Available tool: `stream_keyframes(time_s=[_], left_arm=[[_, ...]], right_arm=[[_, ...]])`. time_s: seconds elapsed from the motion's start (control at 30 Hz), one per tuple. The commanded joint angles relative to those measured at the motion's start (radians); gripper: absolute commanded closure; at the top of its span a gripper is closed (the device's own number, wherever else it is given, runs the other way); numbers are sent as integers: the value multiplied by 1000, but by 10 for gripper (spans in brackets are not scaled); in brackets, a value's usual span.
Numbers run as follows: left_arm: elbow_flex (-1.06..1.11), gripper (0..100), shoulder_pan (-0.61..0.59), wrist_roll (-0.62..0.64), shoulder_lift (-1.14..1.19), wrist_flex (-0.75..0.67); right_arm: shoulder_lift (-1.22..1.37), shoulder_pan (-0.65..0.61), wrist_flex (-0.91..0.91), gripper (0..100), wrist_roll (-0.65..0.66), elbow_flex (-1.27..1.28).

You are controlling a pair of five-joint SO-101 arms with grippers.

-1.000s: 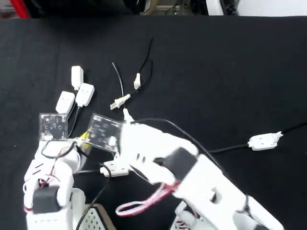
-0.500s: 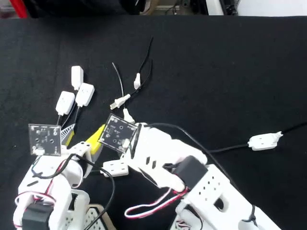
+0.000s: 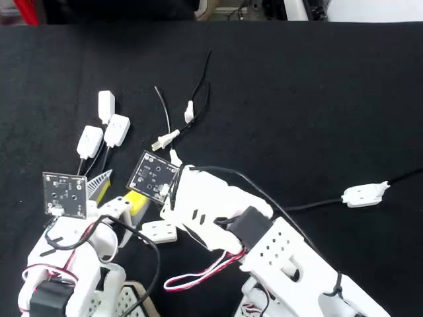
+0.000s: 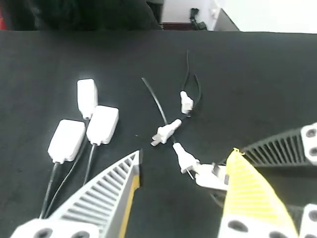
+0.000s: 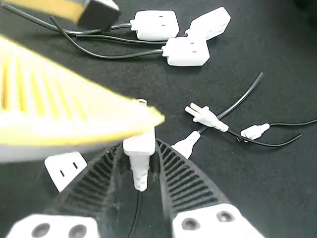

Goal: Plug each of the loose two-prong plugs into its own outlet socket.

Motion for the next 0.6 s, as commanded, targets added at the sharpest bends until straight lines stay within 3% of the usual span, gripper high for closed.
stream_keyframes(time_s=[0.0,0.13,0.4,0.57], left_arm=[[1,723,24,-25,-6,0],[47,723,30,-51,-6,-29],[255,723,-124,-120,-6,-250],[274,723,-133,-121,-6,-264]], right_arm=[[-2,11,-25,987,-15,-7],[-5,11,-18,987,-20,-12],[-47,-2,14,987,-21,-18],[-189,-26,92,987,-23,-15]])
